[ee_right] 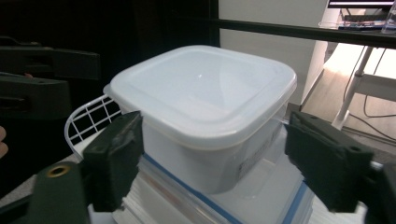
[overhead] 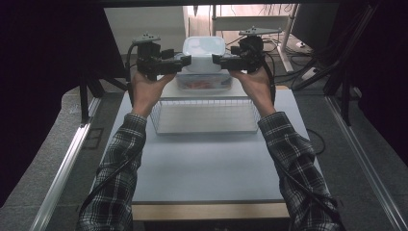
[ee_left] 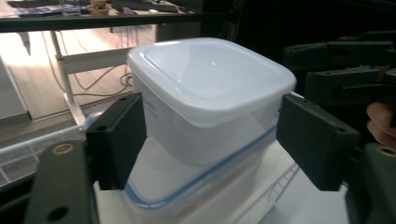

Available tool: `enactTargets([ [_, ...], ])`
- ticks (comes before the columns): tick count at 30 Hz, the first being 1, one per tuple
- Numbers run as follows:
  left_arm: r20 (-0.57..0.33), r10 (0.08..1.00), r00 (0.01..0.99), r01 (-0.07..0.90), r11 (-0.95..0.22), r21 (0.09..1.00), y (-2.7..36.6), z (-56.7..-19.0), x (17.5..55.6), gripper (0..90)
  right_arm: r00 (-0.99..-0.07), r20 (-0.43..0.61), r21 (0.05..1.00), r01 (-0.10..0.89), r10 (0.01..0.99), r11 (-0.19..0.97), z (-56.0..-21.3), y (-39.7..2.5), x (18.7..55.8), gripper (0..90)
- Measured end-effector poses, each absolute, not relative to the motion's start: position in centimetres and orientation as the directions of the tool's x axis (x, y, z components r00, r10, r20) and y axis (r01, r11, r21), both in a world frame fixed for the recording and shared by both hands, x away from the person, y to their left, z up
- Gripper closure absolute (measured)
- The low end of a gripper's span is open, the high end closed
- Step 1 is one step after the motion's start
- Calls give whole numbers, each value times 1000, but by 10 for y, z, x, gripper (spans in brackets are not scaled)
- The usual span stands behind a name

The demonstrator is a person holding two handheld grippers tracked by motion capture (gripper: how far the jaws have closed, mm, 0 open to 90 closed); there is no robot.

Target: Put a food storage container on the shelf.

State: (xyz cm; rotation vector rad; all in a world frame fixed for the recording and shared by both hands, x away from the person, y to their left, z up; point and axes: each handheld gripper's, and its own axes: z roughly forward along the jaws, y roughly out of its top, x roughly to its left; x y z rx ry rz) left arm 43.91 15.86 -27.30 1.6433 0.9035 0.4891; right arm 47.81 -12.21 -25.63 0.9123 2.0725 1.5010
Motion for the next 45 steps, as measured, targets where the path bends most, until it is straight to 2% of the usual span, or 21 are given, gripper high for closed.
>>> enactTargets([
  [5, -143, 755, 640, 318, -91, 944, 160, -284, 431, 149, -685, -31, 936, 236, 728, 262, -264, -117, 466, 77],
  [8, -158, 745, 648, 327, -85, 941, 161, -290, 428, 130, -686, -38, 931, 240, 727, 275, -270, -116, 461, 59],
  [14, -165, 726, 667, 341, -101, 935, 159, -300, 419, 94, -694, -35, 922, 255, 719, 292, -284, -118, 456, 49],
  [31, -106, 704, 702, 324, -183, 928, 147, -332, 384, 45, -752, -1, 917, 263, 659, 301, -308, -133, 425, 41],
  [37, -62, 697, 714, 305, -229, 924, 143, -367, 356, 28, -796, 41, 914, 274, 604, 299, -339, -145, 398, 41],
  [45, -40, 676, 736, 307, -281, 910, 143, -430, 319, 17, -812, 84, 887, 325, 577, 328, -410, -165, 365, 19],
])
